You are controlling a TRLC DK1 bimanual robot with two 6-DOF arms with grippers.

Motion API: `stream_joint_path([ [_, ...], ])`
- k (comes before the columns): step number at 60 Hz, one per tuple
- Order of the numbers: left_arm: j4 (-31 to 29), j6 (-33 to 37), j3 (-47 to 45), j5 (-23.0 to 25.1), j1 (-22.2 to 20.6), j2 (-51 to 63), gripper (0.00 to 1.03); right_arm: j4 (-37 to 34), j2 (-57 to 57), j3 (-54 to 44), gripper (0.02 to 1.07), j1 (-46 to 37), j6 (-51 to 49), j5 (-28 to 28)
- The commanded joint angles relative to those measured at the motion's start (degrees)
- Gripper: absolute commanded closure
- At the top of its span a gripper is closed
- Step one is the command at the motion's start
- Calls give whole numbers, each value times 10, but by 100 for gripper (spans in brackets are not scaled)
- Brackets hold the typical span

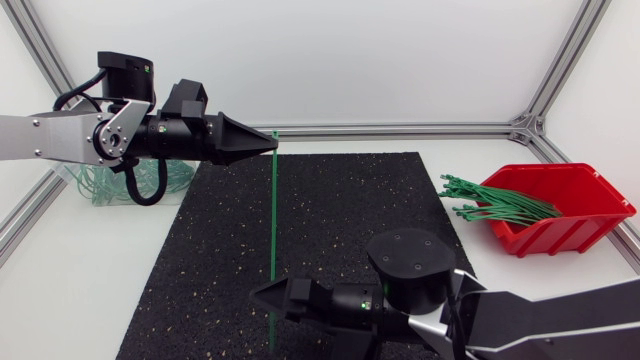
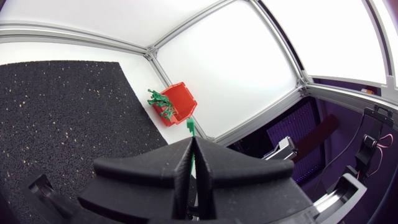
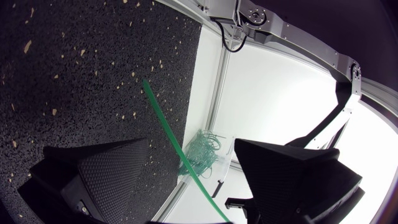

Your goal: Take a green cable tie from the red box, thread the tail through the head to close it, then place it in the transparent bin on the left.

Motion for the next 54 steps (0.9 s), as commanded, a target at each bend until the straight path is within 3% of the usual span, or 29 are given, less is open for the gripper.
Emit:
stream_joint_path([
  [1, 3, 11, -12, 8, 0, 9, 99, 0, 14, 9, 14, 9, -13, -3],
  [9, 3, 11, -12, 8, 0, 9, 99, -5, 17, 10, 28, 7, -7, -10],
  [14, 2, 11, -12, 8, 0, 9, 99, -4, 17, 10, 46, 5, -4, -10],
  [24, 2, 11, -12, 8, 1, 9, 99, -8, 11, 3, 49, 3, 6, -13],
  [29, 2, 11, -12, 8, 1, 9, 99, -15, 10, 0, 70, 5, 6, -12],
  [35, 1, 11, -12, 8, 0, 8, 99, -24, 8, 0, 83, 7, 5, -10],
  [54, -4, 11, -11, 8, 2, 2, 99, -44, -13, -7, 86, 7, 5, -7],
])
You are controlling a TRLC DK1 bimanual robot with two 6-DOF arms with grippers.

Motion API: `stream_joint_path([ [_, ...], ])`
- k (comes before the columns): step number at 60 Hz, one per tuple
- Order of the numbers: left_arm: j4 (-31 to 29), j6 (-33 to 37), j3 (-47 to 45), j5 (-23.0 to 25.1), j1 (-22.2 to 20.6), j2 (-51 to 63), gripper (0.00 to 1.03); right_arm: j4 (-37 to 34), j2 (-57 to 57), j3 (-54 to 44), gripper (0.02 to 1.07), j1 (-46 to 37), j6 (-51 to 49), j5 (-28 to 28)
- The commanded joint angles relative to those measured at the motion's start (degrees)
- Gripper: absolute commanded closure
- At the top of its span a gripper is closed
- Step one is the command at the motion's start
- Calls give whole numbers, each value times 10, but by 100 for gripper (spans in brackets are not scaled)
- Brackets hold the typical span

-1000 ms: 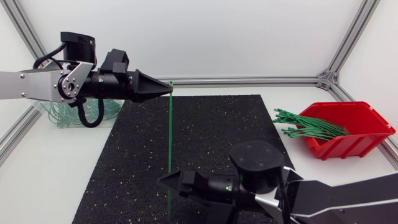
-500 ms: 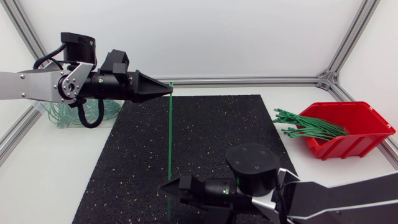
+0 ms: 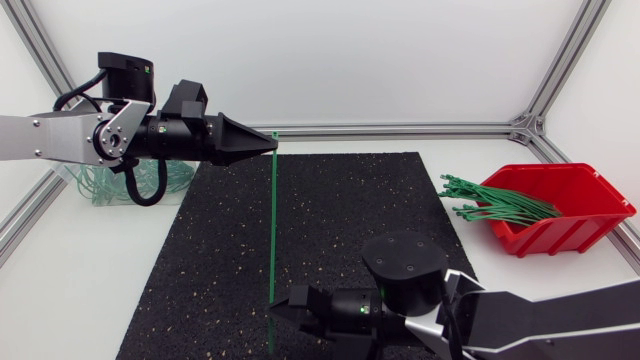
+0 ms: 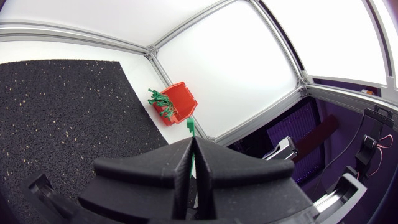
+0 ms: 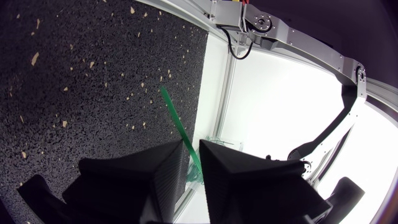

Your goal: Take a green cable tie from the red box, thread the tail through the head to close it, then place it in the transparent bin on the left.

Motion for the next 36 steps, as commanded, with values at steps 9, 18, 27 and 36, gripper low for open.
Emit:
stream_joint_path([
  [9, -2, 10, -9, 8, 0, 2, 99, -6, -16, -12, 94, 1, 2, -1],
  [18, -3, 10, -10, 8, -1, 2, 99, -8, -16, -14, 101, 0, 2, -3],
  [27, 0, 11, -14, 7, -3, -1, 99, -17, -19, -20, 101, 0, 12, -10],
  [36, 8, 12, -26, 7, -4, -10, 99, -14, -39, -27, 101, -4, 81, -34],
])
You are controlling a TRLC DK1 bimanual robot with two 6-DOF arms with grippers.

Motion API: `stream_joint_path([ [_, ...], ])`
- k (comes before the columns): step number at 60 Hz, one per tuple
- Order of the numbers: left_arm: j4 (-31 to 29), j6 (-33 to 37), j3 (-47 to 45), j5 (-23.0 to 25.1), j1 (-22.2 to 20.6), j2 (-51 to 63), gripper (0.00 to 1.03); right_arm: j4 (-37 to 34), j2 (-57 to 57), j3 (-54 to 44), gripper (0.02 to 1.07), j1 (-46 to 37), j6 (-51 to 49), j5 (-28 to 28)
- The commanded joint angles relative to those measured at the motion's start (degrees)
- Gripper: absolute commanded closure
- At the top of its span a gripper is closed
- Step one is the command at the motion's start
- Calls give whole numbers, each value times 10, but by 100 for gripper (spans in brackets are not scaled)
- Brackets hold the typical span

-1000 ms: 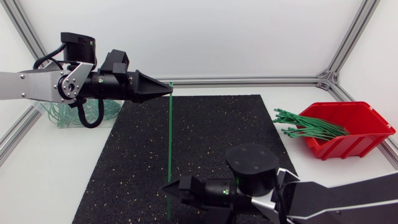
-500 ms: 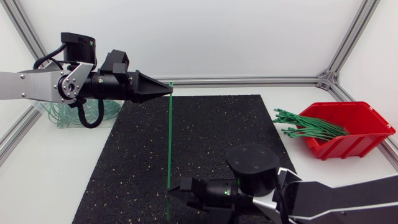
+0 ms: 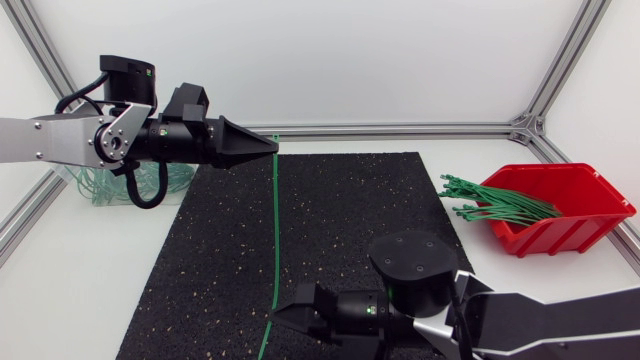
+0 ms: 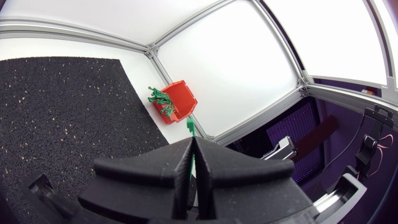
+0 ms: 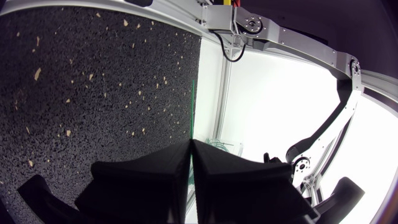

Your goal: Take a green cable tie from the red box, thread the tail through the head to close it, then place it in the transparent bin on the left.

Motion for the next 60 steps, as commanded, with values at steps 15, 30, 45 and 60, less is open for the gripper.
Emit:
stream_joint_path([
  [15, 6, 12, -23, 4, -5, -14, 99, -1, -34, -15, 101, 4, 244, -17],
  [30, 6, 12, -27, 1, -13, -16, 99, 20, -46, -27, 101, 6, 435, -43],
  [45, 6, 19, -40, -1, -18, -29, 99, 4, -68, -19, 101, 19, 621, -82],
  [60, 25, 22, -66, -7, -25, -50, 99, -250, -126, 63, 101, 28, 719, -135],
])
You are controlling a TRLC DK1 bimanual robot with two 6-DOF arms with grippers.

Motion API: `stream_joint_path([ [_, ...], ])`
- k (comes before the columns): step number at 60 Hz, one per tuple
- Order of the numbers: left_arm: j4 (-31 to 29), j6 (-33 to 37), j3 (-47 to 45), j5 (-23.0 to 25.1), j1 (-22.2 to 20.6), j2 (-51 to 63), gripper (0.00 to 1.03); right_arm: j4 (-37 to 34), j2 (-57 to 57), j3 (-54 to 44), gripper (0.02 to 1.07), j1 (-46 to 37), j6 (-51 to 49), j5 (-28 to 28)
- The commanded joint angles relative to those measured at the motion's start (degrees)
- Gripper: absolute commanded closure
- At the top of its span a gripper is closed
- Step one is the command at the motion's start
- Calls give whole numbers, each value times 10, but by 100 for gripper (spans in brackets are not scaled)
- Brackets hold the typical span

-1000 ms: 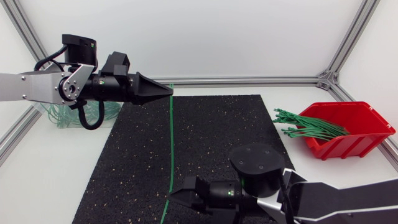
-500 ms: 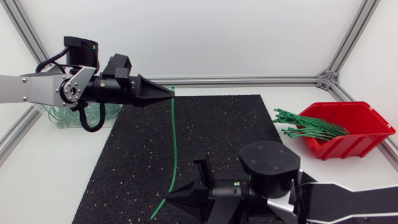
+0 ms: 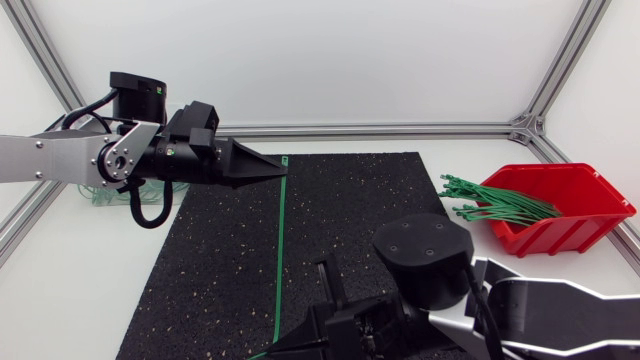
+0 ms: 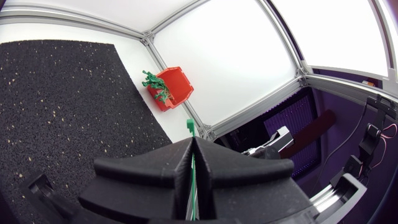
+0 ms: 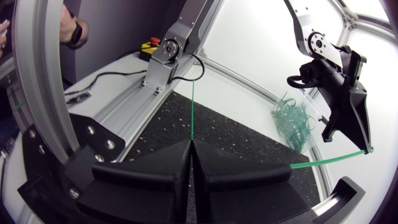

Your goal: Take a green cable tie from the red box, thread the tail through the head to close it, then place it in the transparent bin on the left.

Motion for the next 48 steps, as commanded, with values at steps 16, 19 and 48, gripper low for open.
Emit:
stream_joint_path([
  [16, 55, 7, -60, -13, -7, -61, 99, -184, -56, 93, 101, 28, 173, -43],
  [19, 64, 7, -72, -18, -13, -70, 99, -190, -64, 100, 101, 27, 232, -43],
  [48, 197, -59, -190, -132, -110, -201, 99, -257, -154, 164, 101, -13, 563, -159],
])
